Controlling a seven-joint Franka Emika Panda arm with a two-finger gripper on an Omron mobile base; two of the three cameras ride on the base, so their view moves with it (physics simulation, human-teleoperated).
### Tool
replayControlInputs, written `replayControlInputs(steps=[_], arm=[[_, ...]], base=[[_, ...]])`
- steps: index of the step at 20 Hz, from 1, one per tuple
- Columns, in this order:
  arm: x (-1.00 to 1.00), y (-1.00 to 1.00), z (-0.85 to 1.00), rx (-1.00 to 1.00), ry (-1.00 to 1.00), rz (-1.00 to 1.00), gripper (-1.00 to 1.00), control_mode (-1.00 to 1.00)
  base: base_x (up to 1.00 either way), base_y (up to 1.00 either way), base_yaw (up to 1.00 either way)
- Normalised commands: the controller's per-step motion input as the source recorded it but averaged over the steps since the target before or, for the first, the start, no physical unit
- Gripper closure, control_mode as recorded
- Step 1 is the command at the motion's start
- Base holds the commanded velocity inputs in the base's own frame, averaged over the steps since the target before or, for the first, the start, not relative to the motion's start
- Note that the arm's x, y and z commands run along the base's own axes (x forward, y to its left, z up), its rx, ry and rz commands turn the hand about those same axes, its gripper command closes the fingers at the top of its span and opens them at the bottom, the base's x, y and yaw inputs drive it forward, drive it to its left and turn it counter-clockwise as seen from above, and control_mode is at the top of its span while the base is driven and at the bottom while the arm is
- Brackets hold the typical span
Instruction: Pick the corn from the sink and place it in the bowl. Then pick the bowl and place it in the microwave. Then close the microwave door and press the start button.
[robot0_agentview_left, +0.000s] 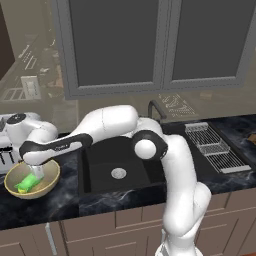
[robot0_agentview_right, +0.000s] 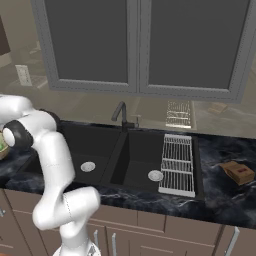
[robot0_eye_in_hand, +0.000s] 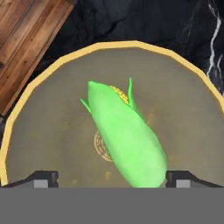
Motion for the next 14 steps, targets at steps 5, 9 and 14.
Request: replayControlInputs(steps=[5,9,14], arm=[[-1.0,-0.38,0.08,0.06,-0.06,-0.02,-1.0,-1.0],[-0.85,-0.37,0.0,0.01,-0.07,-0.05,-1.0,-1.0],[-0.14,-0.24,0.0,0.0,-0.05,-0.1,-1.0,-1.0]], base=[[0.0,0.0,0.0],[0.0,0.0,0.0],[0.0,0.0,0.0]])
